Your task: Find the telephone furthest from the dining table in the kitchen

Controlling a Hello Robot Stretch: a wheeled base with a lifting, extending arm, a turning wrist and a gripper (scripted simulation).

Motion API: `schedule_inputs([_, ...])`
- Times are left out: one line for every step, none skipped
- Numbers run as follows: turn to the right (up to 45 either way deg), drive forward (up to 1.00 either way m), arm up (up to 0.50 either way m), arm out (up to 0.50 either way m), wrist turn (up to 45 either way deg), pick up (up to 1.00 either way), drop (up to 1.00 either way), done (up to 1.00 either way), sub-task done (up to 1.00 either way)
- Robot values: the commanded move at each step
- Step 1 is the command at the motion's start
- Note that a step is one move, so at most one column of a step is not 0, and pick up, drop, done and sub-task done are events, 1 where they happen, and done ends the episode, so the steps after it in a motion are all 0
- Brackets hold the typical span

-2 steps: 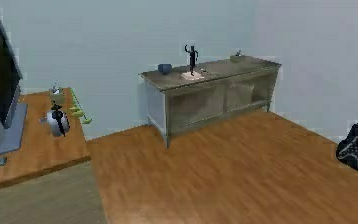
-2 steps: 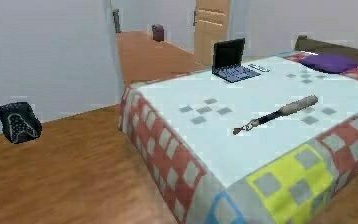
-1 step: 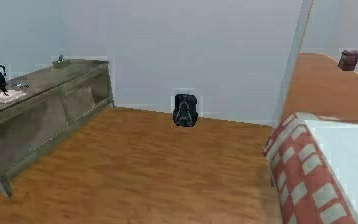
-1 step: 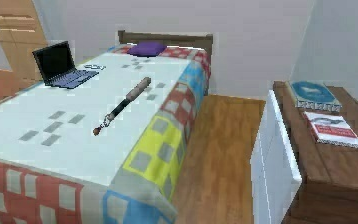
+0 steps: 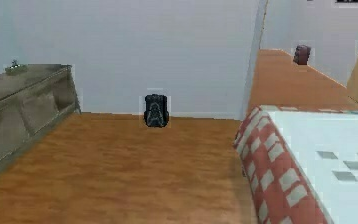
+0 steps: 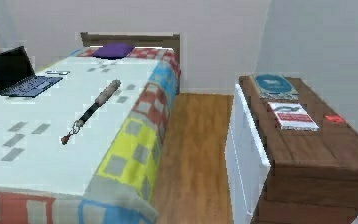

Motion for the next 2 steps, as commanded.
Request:
schedule_inputs([0.0,1.00,0.00,0.00,0.0,0.00,0.00,0.00,0.00])
schedule_inputs([0.0,0.80,0.00,0.00,0.0,0.00,0.00,0.00,0.00])
